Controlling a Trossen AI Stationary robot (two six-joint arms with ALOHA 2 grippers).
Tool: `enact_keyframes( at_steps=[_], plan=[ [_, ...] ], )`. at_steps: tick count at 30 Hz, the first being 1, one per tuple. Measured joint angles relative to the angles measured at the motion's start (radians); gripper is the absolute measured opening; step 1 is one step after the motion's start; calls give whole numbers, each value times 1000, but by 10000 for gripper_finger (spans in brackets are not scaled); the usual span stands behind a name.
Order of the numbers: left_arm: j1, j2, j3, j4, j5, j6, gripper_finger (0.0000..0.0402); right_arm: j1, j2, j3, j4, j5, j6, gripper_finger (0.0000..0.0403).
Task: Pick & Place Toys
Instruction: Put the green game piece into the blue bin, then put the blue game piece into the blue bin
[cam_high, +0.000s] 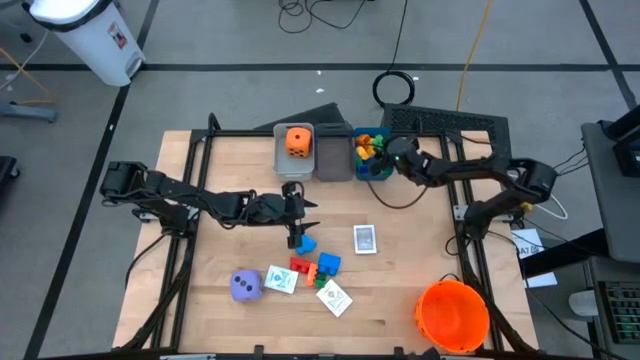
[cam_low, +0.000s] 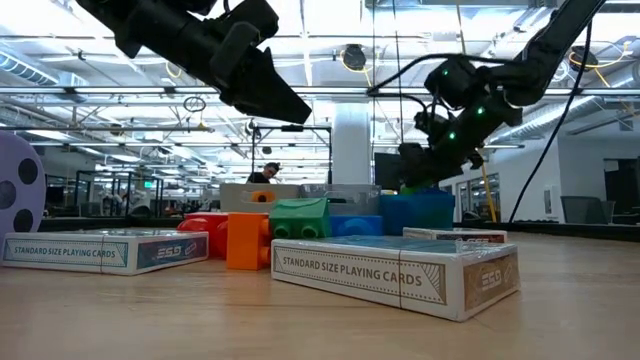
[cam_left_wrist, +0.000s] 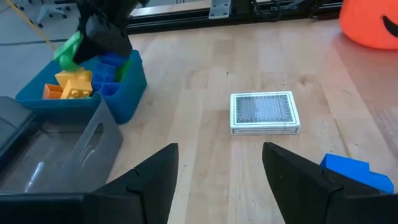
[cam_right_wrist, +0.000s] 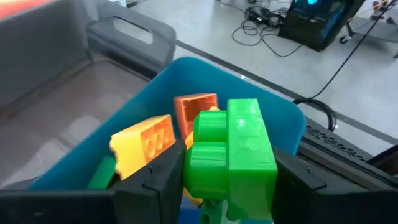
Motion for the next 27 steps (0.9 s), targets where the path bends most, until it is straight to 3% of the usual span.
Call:
enact_keyframes(
  at_steps=[8,19,27],
  plan=[
    [1,0,0,-1,0,-4,241,15,41,0,84,52,-55,216],
    [1,0,0,-3,2,-4,241,151,20,0,166,45,-200,285],
    [1,0,0,-32,18,-28,241,273,-107,0,164,-239,-205,284]
  ],
)
